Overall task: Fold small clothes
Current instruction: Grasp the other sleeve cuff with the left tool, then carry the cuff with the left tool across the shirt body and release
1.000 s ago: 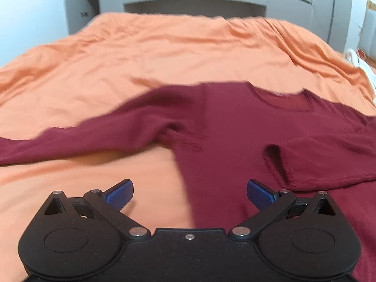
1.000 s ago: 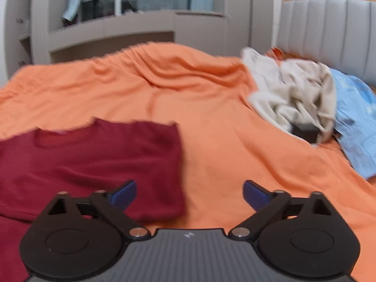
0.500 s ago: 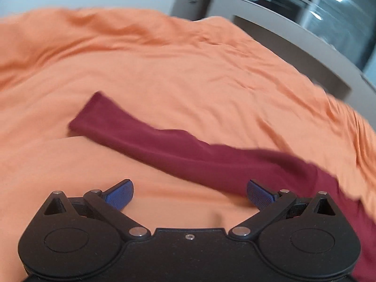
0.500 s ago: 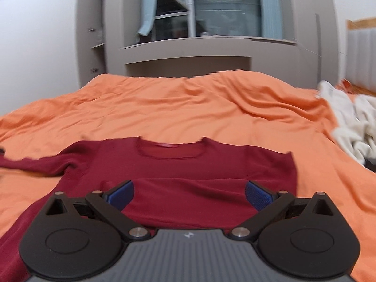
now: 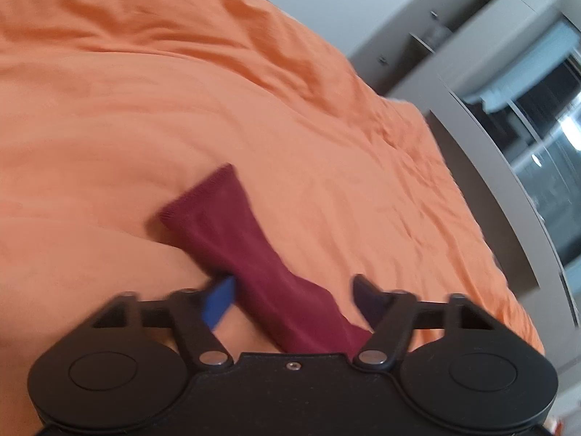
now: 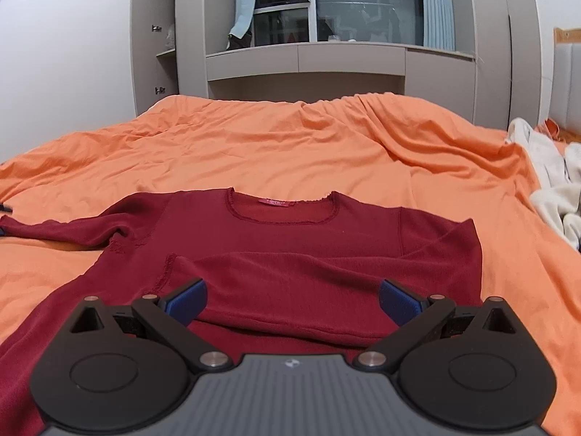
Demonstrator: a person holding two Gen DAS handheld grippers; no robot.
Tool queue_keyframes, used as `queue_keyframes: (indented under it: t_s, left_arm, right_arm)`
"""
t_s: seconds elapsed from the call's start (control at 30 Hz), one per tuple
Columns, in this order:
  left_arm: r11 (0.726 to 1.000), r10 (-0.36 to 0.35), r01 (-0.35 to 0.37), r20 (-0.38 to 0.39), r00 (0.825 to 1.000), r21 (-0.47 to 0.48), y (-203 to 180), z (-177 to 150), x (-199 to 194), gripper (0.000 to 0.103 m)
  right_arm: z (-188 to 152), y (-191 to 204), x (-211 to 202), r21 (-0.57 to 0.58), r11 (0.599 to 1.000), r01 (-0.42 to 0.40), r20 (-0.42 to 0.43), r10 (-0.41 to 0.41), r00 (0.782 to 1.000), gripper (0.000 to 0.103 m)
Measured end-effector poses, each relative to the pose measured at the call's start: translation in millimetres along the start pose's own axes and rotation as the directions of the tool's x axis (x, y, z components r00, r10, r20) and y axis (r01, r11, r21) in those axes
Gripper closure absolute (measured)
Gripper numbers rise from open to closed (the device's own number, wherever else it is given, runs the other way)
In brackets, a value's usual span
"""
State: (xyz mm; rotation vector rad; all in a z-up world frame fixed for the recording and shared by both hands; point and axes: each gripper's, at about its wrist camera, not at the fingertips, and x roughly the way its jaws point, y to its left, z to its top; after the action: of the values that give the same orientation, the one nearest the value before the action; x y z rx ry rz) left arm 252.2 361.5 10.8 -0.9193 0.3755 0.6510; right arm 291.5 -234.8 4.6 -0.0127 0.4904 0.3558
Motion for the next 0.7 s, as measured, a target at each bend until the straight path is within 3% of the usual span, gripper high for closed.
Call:
queue_keyframes:
  t_s: [0.03,0.17,0.23,0.27,0.47,0.6,0.67,0.7]
  left_arm:
    - [1.0,0.013,-0.013,0.008,1.0,-0.006,1.8,0.3,1.2,0.057]
    - [0.999,0.041,-0.04,0.021,0.999,-0.003,4.8,-0.7,3.8,0.081]
    - [0.999,0.045,-0.045,0.031,0.999,0.006,4.0,-0.7,6.1,0.099]
    - [0.999,0.042,-0.043,0.038,0.998,0.013,2.5,-0.5,6.3,0.101]
    - [0.986,-0.056,0.028,0.168,0.984,0.163,-29.8,-5.4,-15.8,0.103]
    - [0.965,-0.124,0.072,0.194,0.973,0.254,-58.6,-14.3,-30.3,0.103]
    - [0.969,-0.123,0.086,0.15,0.981,0.232,-64.7,-18.1,-32.3,0.095]
    - [0.972,-0.117,0.087,0.128,0.985,0.217,-64.8,-21.0,-32.6,0.085]
  right_arm:
    - [-0.3,-1.4,0.0,0.007,1.0,-0.002,-0.002,0.002,1.0,0.0]
    - [-0.5,-3.7,-0.5,0.017,1.0,-0.001,0.0,0.001,1.0,0.0]
    - [0.0,-4.0,-1.1,0.019,1.0,-0.001,0.004,0.001,1.0,0.0]
    - [0.6,-4.0,-1.4,0.021,1.0,-0.002,0.007,0.002,1.0,0.0]
    - [1.4,-5.6,-3.4,0.03,1.0,-0.004,0.017,0.004,1.0,0.0]
    - [0.8,-7.1,-3.8,0.03,1.0,-0.005,0.012,0.005,1.0,0.0]
    - [1.0,-7.7,-3.1,0.033,0.999,-0.003,0.01,0.003,1.0,0.0]
    - [1.7,-7.6,-2.5,0.036,0.999,-0.005,0.007,0.004,1.0,0.0]
